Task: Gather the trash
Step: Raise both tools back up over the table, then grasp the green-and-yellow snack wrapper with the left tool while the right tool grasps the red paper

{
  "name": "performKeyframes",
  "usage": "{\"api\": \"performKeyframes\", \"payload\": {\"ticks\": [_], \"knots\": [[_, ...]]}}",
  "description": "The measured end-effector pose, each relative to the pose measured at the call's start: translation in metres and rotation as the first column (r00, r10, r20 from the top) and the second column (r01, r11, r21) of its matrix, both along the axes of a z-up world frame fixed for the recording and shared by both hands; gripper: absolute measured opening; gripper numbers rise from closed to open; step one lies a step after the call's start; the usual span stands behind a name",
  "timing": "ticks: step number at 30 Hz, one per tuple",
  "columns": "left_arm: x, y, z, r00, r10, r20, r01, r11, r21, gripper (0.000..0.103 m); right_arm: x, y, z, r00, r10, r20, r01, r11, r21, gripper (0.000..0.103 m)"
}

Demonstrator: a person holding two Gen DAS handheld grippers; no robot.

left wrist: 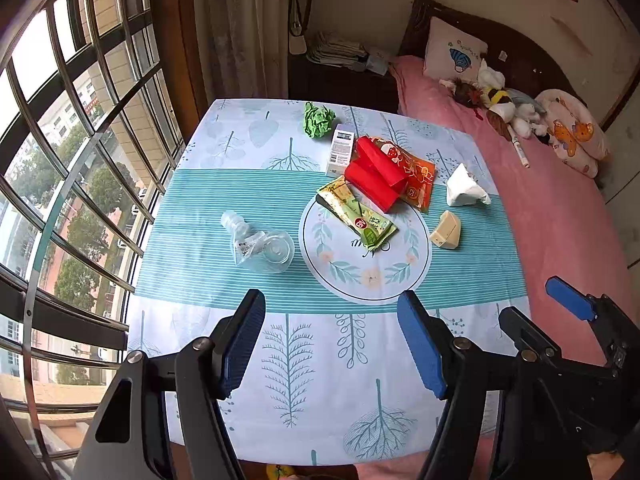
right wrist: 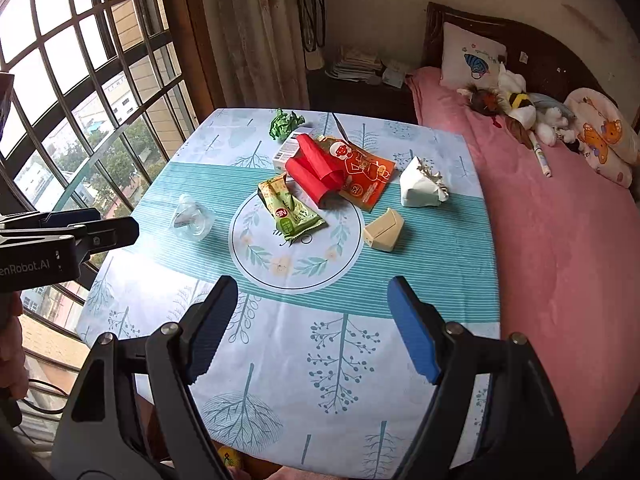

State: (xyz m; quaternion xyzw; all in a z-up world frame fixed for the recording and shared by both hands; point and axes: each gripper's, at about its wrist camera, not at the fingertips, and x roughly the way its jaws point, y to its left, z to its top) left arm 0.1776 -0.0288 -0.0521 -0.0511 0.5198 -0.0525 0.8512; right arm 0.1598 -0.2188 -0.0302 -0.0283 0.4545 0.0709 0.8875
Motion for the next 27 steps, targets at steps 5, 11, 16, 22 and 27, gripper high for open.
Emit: {"api": "performKeyframes", "payload": {"ticks": [5, 11, 16, 22, 27], "knots": [[0.054, -0.037, -0.021, 0.997, 0.069, -0.033, -0.068, 0.997, 0.023, 0.07, 0.066, -0.033, -0.013, 0.994, 0.104, -0.022, -0.104, 0.995, -0.007, 0.075], [0.113, -0.068, -0.063, 0.986, 0.133, -0.098, -0.131, 0.991, 0.021, 0.07, 0.133, -0.062, -0.04, 0.986, 0.156, -0.06, -0.156, 0.988, -0.001, 0.075], [0.158, -0.079, -0.117, 0.962, 0.196, -0.189, -0.198, 0.98, 0.013, 0.07, 0.169, -0.07, -0.07, 0.981, 0.17, -0.094, -0.17, 0.985, 0.001, 0.074], [0.201, -0.084, -0.185, 0.913, 0.282, -0.296, -0.293, 0.956, 0.009, 0.07, 0.201, -0.075, -0.096, 0.974, 0.189, -0.125, -0.191, 0.981, -0.004, 0.074], [0.22, -0.096, -0.206, 0.908, 0.317, -0.275, -0.32, 0.947, 0.035, 0.071, 0.218, -0.071, -0.111, 0.965, 0.222, -0.141, -0.227, 0.974, -0.015, 0.074]]}}
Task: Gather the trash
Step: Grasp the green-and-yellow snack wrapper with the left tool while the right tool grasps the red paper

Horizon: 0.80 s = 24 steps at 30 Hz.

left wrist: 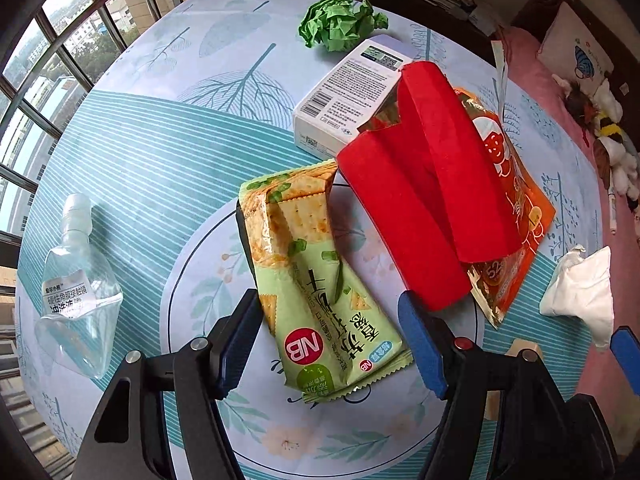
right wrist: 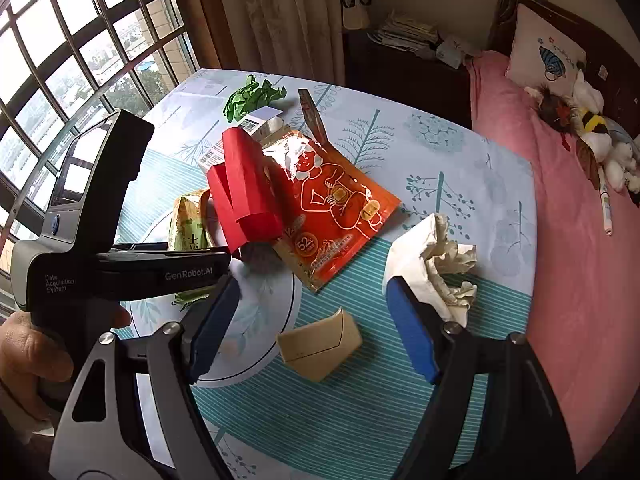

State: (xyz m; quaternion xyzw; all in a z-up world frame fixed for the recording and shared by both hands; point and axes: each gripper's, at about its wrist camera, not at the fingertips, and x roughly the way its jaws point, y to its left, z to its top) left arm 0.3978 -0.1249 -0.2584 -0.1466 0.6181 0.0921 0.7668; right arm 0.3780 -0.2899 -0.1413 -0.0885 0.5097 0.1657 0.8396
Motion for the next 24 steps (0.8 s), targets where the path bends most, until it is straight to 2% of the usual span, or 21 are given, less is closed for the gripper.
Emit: {"api": "performKeyframes", "payload": {"ticks": [4, 6, 7, 9, 13, 15, 17, 24], "knots": [[0.005, -0.019, -0.006, 0.998, -0.068, -0.004, 0.068, 0.992, 0.106, 0.071, 0.011, 0.007, -0.008, 1.0, 0.019, -0.015, -0.019, 1.0, -0.004, 0.074], [0.002, -0.02, -0.007, 0.997, -0.08, 0.002, 0.08, 0.992, 0.102, 0.068, 0.015, 0.013, -0.011, 0.999, 0.035, -0.018, -0.035, 0.999, -0.004, 0.074], [0.0, -0.019, -0.006, 0.997, -0.079, 0.005, 0.078, 0.992, 0.102, 0.065, 0.018, 0.016, -0.012, 0.999, 0.044, -0.02, -0.044, 0.999, -0.004, 0.074], [-0.007, -0.008, -0.003, 0.998, -0.059, 0.013, 0.057, 0.993, 0.099, 0.051, 0.024, 0.022, -0.014, 0.997, 0.069, -0.03, -0.068, 0.998, 0.015, 0.074], [-0.016, 0.009, -0.001, 0.999, -0.044, 0.023, 0.042, 0.996, 0.082, 0.038, 0.036, 0.043, -0.016, 0.994, 0.105, -0.03, -0.105, 0.994, 0.007, 0.074], [-0.022, 0.014, 0.001, 0.998, -0.046, 0.031, 0.044, 0.996, 0.074, 0.029, 0.043, 0.053, -0.018, 0.991, 0.128, -0.034, -0.128, 0.992, 0.011, 0.074], [-0.028, 0.02, 0.005, 0.998, -0.048, 0.046, 0.045, 0.996, 0.071, 0.025, 0.049, 0.063, -0.021, 0.988, 0.152, -0.036, -0.152, 0.988, 0.007, 0.074], [-0.047, 0.024, 0.018, 0.996, -0.046, 0.07, 0.04, 0.995, 0.095, 0.024, 0.062, 0.098, -0.049, 0.968, 0.243, -0.054, -0.247, 0.965, -0.088, 0.074]]}}
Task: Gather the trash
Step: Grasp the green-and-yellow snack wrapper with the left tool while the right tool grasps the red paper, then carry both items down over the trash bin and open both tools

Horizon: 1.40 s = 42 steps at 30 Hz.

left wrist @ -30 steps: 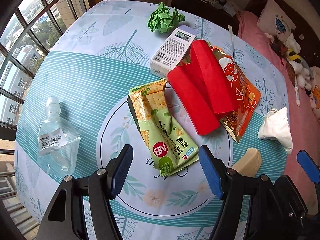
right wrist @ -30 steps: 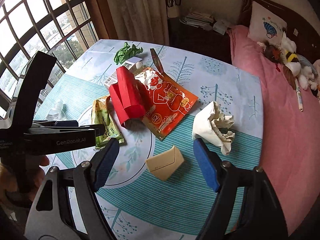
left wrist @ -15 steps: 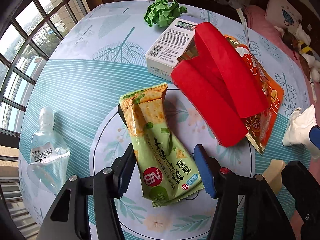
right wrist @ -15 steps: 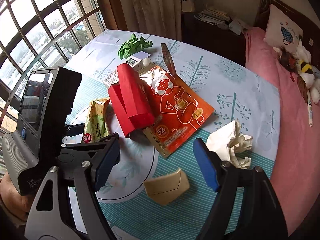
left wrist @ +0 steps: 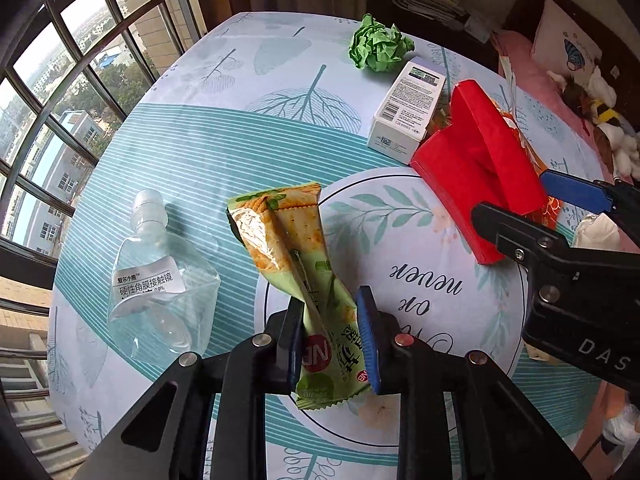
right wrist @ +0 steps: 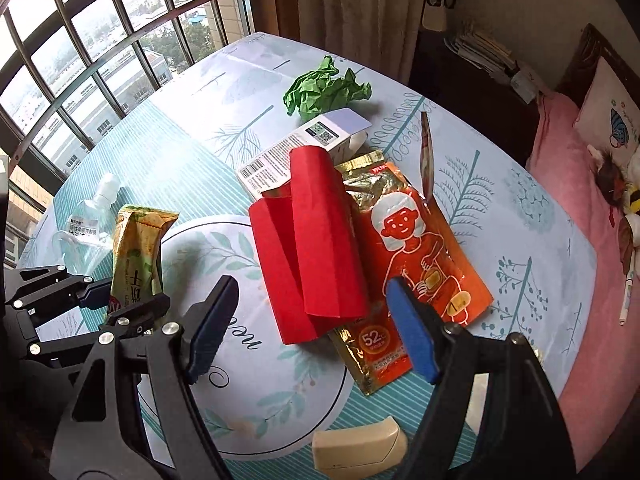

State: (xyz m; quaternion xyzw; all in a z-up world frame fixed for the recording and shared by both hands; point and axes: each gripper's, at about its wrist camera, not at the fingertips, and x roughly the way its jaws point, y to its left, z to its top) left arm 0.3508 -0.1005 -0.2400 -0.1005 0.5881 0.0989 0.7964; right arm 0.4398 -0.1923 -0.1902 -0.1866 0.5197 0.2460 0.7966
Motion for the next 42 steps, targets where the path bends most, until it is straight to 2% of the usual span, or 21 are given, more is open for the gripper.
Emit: {"api": "performKeyframes", "payload": {"ticks": [2, 3, 4, 5, 8, 11, 20, 28, 33, 42], "knots": [[-0.003, 0.004, 0.003, 1.0, 0.009, 0.001, -0.009, 1.0, -0.001, 0.024, 0.001, 0.005, -0.013, 1.0, 0.004, -0.009, -0.005, 0.999, -0.04, 0.073], [-0.003, 0.005, 0.004, 1.0, 0.015, 0.002, -0.015, 1.0, -0.007, 0.024, 0.001, 0.007, -0.018, 1.0, -0.001, -0.013, 0.001, 0.998, -0.057, 0.067], [-0.006, 0.009, 0.005, 1.0, 0.02, 0.002, -0.02, 1.0, -0.011, 0.024, 0.001, 0.007, -0.023, 1.0, -0.007, -0.02, 0.006, 0.997, -0.071, 0.049], [-0.006, 0.018, 0.006, 1.0, 0.023, 0.004, -0.023, 1.0, -0.015, 0.024, 0.0, 0.007, -0.027, 0.999, -0.014, -0.031, 0.011, 0.997, -0.079, 0.039], [-0.012, 0.021, 0.014, 1.0, 0.019, 0.015, -0.019, 1.0, -0.02, 0.024, -0.009, 0.005, -0.026, 0.999, -0.01, -0.033, 0.008, 0.998, -0.066, 0.025], [-0.024, 0.02, 0.025, 1.0, 0.002, 0.031, -0.001, 1.0, -0.024, 0.024, -0.023, 0.0, -0.015, 1.0, -0.014, -0.011, 0.013, 0.999, -0.046, 0.024], [-0.07, 0.002, 0.059, 0.989, -0.129, 0.066, 0.131, 0.991, -0.026, 0.024, -0.077, -0.037, 0.027, 0.99, -0.125, -0.058, 0.131, 0.986, 0.102, 0.023], [-0.136, 0.001, 0.094, 0.961, -0.251, 0.117, 0.254, 0.967, -0.009, 0.024, -0.161, -0.048, 0.058, 0.974, -0.219, -0.056, 0.225, 0.963, 0.149, 0.023], [-0.187, 0.017, 0.113, 0.936, -0.315, 0.159, 0.321, 0.947, -0.016, 0.024, -0.217, -0.032, 0.072, 0.959, -0.28, -0.037, 0.282, 0.946, 0.16, 0.023], [-0.293, 0.074, 0.131, 0.871, -0.443, 0.215, 0.455, 0.891, -0.007, 0.024, -0.357, 0.032, 0.089, 0.914, -0.405, 0.014, 0.396, 0.899, 0.189, 0.023]]}}
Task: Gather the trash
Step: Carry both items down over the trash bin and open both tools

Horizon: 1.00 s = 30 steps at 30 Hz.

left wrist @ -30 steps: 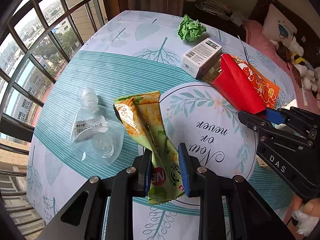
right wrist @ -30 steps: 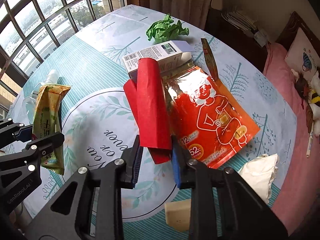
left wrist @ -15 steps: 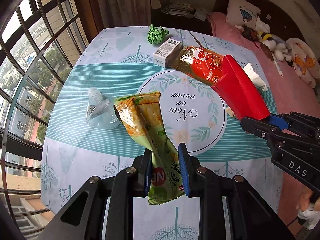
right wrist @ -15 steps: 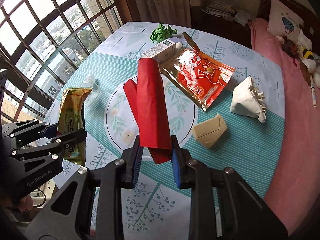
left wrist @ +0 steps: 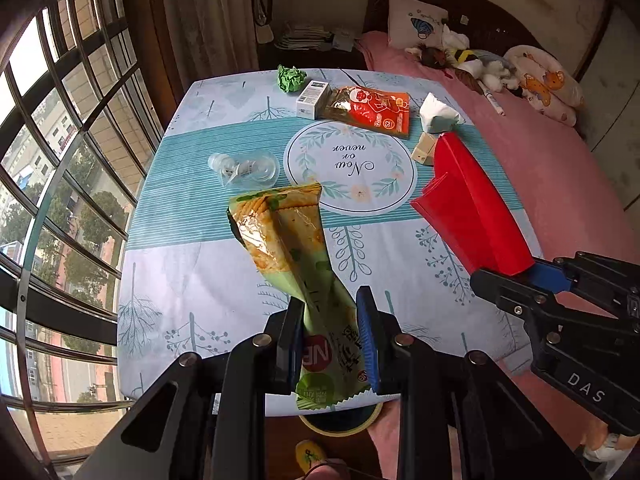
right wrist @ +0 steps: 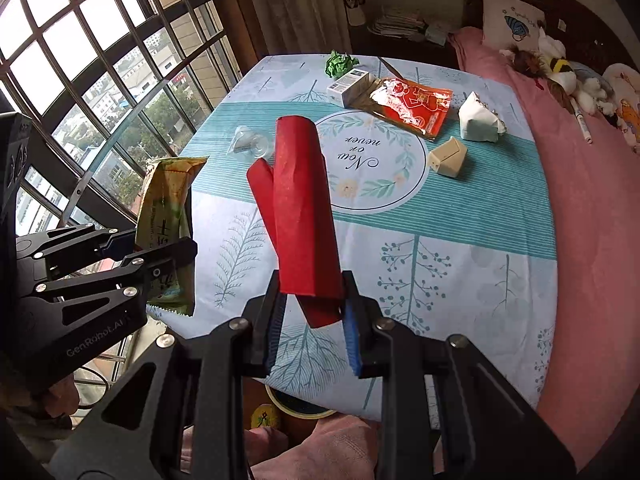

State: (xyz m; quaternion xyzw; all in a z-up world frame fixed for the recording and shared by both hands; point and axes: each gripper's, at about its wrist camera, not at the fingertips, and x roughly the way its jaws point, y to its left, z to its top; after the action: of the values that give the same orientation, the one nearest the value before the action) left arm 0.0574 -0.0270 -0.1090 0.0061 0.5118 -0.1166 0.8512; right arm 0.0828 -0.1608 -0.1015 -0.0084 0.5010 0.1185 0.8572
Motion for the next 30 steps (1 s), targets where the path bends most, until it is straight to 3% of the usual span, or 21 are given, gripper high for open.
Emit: {"api": "performKeyframes", "payload": {"ticks": [9, 15, 23, 30], "knots": [[-0.088, 0.034, -0.024, 0.989, -0.138, -0.045, 0.139, 0.99, 0.019, 0.024, -0.118, 0.05, -0.028, 0.996, -0.069, -0.06, 0.069, 0.998, -0.013, 0.023], [-0.118, 0.019, -0.071, 0.971, -0.194, -0.14, 0.196, 0.981, 0.003, 0.024, -0.159, 0.047, -0.067, 0.982, -0.093, -0.168, 0.091, 0.996, -0.02, 0.023], [-0.15, -0.005, -0.171, 0.937, -0.227, -0.265, 0.232, 0.973, -0.009, 0.024, -0.191, 0.028, -0.19, 0.911, -0.151, -0.383, 0.16, 0.987, -0.008, 0.023], [-0.16, -0.025, -0.278, 0.92, -0.236, -0.314, 0.254, 0.967, 0.016, 0.024, -0.208, 0.01, -0.305, 0.855, -0.189, -0.483, 0.207, 0.978, -0.017, 0.023]]}}
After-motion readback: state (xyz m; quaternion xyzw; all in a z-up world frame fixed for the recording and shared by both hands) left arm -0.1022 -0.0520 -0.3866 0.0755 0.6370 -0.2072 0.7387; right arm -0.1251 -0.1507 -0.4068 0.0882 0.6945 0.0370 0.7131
